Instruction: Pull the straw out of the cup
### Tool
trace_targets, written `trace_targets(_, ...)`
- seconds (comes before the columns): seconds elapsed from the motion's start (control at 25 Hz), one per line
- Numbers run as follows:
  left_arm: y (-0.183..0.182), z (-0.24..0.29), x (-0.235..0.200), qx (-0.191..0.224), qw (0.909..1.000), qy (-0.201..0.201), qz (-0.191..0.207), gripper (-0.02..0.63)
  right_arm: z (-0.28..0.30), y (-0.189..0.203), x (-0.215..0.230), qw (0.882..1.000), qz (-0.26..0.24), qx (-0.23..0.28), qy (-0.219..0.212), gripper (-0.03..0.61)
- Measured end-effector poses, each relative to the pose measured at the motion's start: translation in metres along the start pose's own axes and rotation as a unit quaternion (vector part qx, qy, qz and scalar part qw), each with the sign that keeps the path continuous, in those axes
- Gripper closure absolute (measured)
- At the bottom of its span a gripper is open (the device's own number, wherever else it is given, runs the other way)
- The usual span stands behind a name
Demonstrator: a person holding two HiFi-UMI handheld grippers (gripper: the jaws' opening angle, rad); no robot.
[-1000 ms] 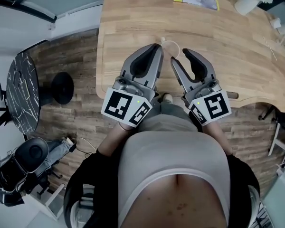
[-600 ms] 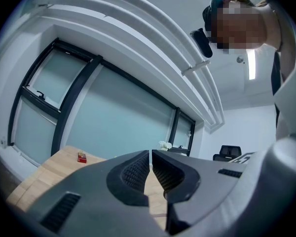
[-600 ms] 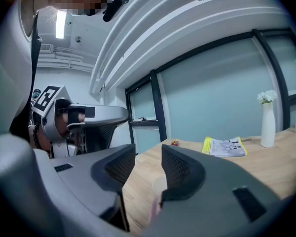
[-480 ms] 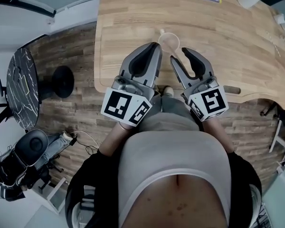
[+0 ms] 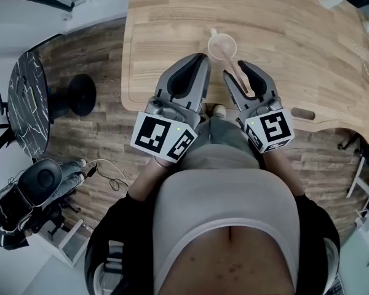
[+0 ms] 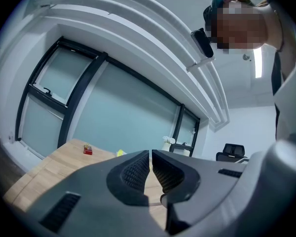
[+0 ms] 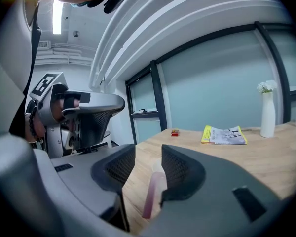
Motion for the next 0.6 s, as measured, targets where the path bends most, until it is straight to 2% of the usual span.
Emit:
trace_targets(0.28,0.003,-0.006,-0.001,-0.003,0.9999,-0.010,0.001,0.600,0.000,0.012,0.000,1.000,-0.001,-0.015,-0.003,0.411)
trace_targets(0.6,0.003,-0.013,-0.003,-0.006,0.9998,-0.017,-0.002,0.600,0.000,0.023,0.004,0.999,-0.001,-0.035,0.016,0.424)
Point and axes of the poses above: the fingertips, and each gripper's own axes: z forward along the fingers, x to its right, y out of its underside, the point moved 5 cm from there along -z, backward along the fingers, and after that the axes turned 12 degrees about x, right-handed, at the moved point
